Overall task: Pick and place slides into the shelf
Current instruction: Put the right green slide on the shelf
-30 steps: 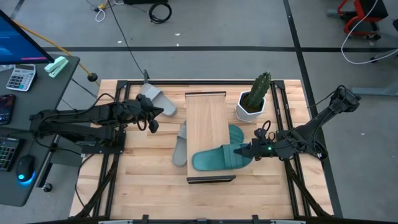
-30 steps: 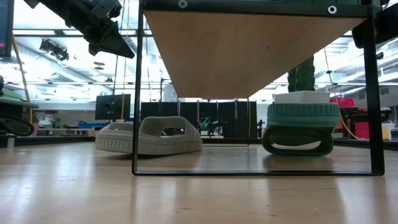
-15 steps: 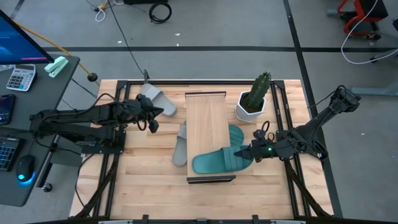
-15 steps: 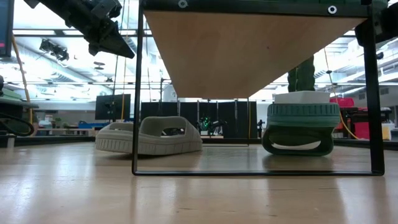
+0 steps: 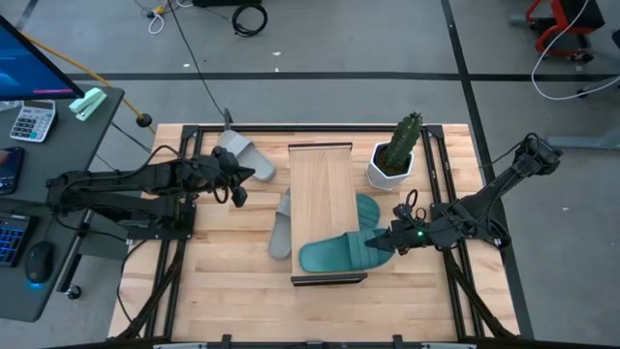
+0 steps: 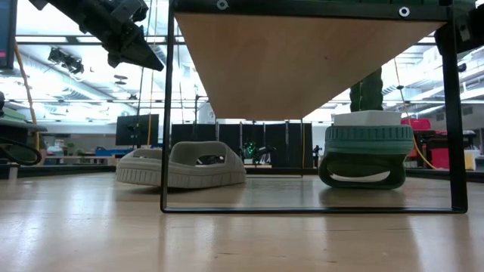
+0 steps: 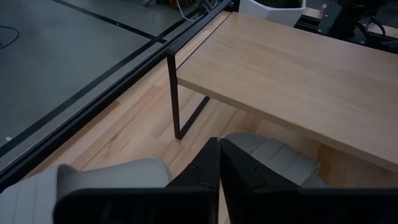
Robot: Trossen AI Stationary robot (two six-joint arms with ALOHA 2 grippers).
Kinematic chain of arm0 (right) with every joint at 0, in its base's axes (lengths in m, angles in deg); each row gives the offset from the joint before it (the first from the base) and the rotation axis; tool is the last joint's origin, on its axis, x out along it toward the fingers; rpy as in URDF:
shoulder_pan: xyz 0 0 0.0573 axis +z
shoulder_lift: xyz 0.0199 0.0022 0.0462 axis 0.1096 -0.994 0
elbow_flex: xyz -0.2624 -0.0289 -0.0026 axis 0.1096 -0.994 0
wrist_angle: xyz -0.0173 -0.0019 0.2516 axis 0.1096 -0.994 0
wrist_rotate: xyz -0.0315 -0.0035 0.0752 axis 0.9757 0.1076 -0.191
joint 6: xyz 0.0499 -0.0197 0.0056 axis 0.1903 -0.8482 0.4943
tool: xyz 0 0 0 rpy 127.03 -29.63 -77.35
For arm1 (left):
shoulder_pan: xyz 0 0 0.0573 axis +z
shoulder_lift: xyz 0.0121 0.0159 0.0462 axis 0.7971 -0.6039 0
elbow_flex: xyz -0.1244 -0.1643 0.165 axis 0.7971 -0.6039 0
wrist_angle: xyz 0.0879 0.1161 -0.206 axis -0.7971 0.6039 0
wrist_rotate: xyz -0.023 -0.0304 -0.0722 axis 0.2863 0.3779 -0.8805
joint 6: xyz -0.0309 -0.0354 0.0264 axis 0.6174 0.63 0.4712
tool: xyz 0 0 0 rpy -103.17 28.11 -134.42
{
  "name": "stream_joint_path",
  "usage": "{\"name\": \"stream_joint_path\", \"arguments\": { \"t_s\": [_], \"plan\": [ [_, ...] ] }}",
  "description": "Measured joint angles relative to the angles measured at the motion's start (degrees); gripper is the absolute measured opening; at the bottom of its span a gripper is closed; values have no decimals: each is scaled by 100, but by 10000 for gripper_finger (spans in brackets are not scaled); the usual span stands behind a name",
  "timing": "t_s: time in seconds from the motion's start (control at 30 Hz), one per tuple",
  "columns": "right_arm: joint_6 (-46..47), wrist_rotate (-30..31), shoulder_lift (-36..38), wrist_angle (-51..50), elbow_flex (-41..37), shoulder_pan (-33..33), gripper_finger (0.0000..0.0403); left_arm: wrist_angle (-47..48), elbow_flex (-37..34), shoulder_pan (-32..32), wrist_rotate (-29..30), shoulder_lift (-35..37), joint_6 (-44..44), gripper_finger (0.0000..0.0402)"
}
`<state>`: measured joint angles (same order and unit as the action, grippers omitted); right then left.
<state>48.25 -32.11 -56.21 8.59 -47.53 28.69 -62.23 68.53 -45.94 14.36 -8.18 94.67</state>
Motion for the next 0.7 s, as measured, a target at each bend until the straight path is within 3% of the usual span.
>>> {"name": "stream_joint_path", "arguments": {
  "t_s": [0.2, 0.53, 0.7],
  "plan": [
    [-26, 28, -1, -4, 0, 0, 84, -4, 0, 0, 2, 1, 0, 23],
    [-27, 11, -2, -49, 0, 0, 177, -9, 0, 0, 2, 1, 0, 12],
    [-26, 8, -2, -50, 0, 0, 203, -11, 0, 0, 2, 2, 0, 16]
  ]
}}
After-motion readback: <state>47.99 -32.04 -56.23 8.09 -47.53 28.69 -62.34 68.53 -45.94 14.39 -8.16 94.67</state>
